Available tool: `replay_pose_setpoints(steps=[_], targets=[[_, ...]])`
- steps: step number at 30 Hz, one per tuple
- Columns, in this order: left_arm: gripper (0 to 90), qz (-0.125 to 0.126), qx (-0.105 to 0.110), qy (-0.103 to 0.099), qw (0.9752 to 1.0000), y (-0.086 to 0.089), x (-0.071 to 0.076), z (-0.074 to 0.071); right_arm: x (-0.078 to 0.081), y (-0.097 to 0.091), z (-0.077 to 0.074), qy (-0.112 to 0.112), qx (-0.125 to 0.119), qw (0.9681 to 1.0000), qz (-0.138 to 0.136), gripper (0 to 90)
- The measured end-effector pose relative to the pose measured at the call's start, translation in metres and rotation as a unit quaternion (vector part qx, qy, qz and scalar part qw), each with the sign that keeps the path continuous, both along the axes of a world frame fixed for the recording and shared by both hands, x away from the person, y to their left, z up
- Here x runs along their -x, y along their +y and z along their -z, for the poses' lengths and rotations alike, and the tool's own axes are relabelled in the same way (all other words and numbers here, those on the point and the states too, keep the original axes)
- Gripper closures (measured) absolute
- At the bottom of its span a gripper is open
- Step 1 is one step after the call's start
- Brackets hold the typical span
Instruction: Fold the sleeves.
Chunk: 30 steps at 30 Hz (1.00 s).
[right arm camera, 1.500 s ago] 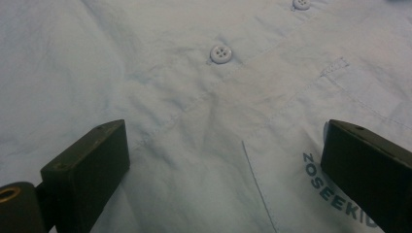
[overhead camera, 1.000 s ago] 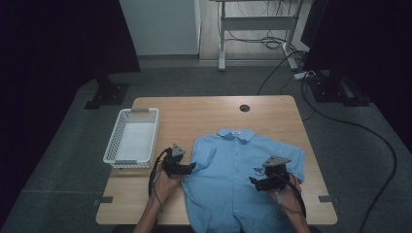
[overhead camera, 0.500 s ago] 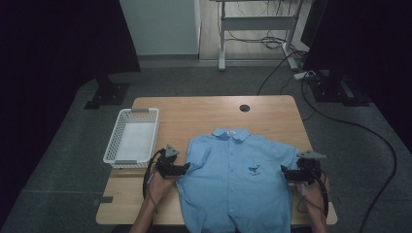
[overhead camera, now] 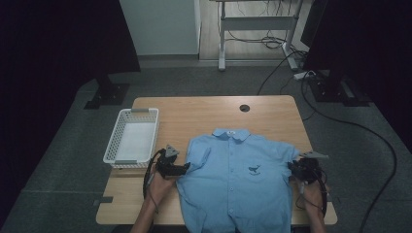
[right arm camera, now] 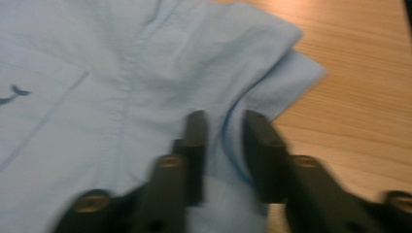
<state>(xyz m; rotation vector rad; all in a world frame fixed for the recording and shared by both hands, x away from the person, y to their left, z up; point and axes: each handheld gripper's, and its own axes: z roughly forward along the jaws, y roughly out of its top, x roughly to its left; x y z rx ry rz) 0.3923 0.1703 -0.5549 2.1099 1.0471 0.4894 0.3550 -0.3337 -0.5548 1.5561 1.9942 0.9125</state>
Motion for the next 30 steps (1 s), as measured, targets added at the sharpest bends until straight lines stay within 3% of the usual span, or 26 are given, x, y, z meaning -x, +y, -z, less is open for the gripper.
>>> replay_pose_setpoints(steps=[1, 5, 7, 10, 15, 19, 21, 23, 25, 28, 30], targets=[[25.1, -0.001, 0.000, 0.000, 1.0000, 0.000, 0.000, 0.000, 0.000, 0.002, -0.001, 0.005, -0.006, 1.0000, -0.001, 84.8], [25.1, -0.002, 0.000, 0.000, 1.0000, 0.000, 0.000, 0.000, 0.001, 0.006, -0.003, 0.011, 0.003, 0.9999, -0.001, 86.8], [25.2, -0.002, 0.000, 0.000, 1.0000, 0.000, 0.000, 0.000, 0.003, 0.006, -0.006, 0.004, 0.004, 1.0000, -0.004, 86.8], [25.1, -0.003, 0.000, 0.000, 1.0000, 0.000, 0.000, 0.000, 0.009, 0.011, -0.020, -0.027, -0.003, 0.9995, -0.017, 86.7], [25.1, -0.004, 0.000, 0.000, 1.0000, -0.001, 0.000, 0.000, 0.014, 0.045, -0.031, -0.051, 0.015, 0.9960, -0.072, 85.6], [25.1, -0.006, 0.001, 0.000, 1.0000, -0.001, 0.000, 0.000, 0.009, 0.074, -0.027, -0.040, 0.025, 0.9921, -0.116, 82.1], [25.2, -0.006, 0.000, 0.000, 1.0000, -0.001, 0.000, 0.000, 0.004, 0.083, -0.020, -0.025, 0.021, 0.9897, -0.140, 77.4], [25.1, -0.006, 0.000, 0.000, 1.0000, -0.001, 0.000, 0.000, 0.000, 0.089, -0.014, -0.012, 0.009, 0.9858, -0.167, 66.8], [25.1, -0.007, 0.000, 0.000, 1.0000, -0.002, 0.000, 0.000, 0.001, 0.089, -0.019, -0.038, 0.019, 0.9858, -0.162, 56.7], [23.0, -0.003, -0.002, 0.001, 1.0000, -0.002, 0.000, 0.000, 0.003, 0.077, -0.033, -0.085, 0.009, 0.9866, -0.139, 38.5], [19.9, -0.001, -0.002, 0.003, 1.0000, -0.003, -0.001, 0.000, 0.003, 0.065, -0.037, -0.092, 0.001, 0.9888, -0.118, 31.2]])
